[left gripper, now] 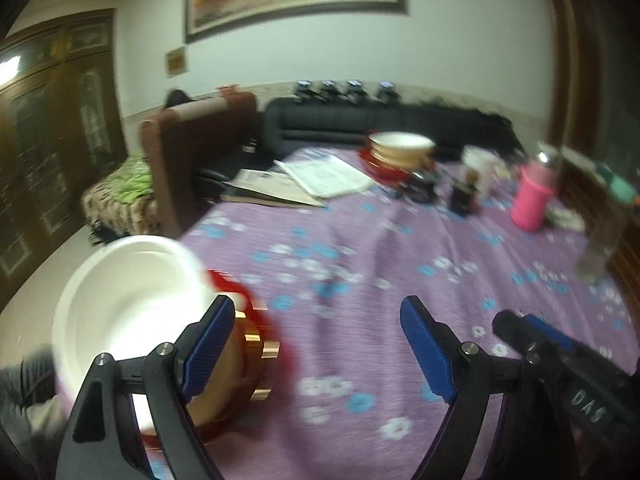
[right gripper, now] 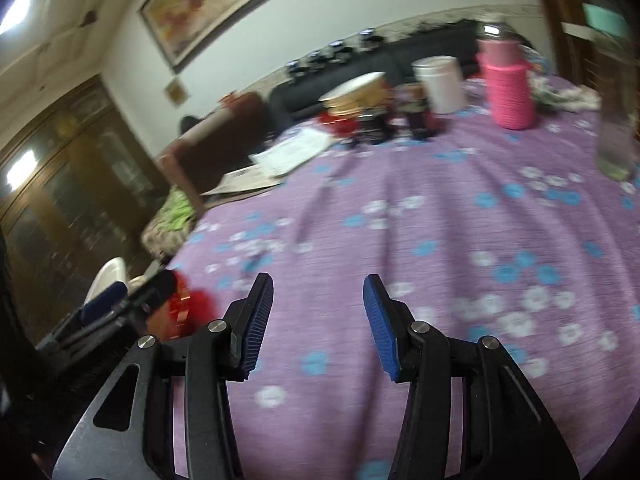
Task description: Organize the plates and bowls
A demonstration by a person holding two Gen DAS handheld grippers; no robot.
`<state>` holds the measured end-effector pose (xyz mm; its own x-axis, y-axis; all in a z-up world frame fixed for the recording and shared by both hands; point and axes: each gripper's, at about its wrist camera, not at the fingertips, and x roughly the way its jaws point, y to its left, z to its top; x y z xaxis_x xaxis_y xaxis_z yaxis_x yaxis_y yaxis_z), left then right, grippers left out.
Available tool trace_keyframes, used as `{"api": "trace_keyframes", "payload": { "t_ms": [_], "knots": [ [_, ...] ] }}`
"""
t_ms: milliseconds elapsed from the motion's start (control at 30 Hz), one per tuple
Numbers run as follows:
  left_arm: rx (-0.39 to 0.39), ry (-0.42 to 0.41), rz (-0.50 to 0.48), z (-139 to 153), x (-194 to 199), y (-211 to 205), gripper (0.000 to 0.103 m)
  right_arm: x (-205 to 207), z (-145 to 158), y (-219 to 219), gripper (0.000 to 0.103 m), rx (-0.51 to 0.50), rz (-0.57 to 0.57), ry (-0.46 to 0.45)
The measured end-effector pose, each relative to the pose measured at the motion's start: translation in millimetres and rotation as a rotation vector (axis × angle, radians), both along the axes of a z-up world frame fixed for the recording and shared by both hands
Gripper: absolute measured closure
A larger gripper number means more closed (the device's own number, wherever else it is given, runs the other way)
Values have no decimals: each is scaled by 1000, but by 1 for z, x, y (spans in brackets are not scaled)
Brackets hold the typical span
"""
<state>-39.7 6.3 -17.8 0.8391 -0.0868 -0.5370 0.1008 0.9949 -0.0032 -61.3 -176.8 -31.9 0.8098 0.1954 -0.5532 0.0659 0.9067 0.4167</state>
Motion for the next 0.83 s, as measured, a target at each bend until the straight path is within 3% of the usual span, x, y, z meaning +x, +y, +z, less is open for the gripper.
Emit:
{"api": "trace_keyframes", "payload": {
  "t_ms": [233,400,567,767,833],
  "knots": [
    [-34,-76,163,21,-20,75,14,1,30,86,55,-36,161,-89],
    [-51,-99,249,21,-22,114,14,5,38,128,55,-51,241,-102],
    [-54,-90,265,14,-13,128,13,6,33,156,55,-62,288,-87],
    [-47,-81,265,2,-13,129,12,11,24,160,55,-83,290,-63],
    [-27,-87,276,4,-16,130,0,14,23,158,55,-78,291,-52]
  ]
}}
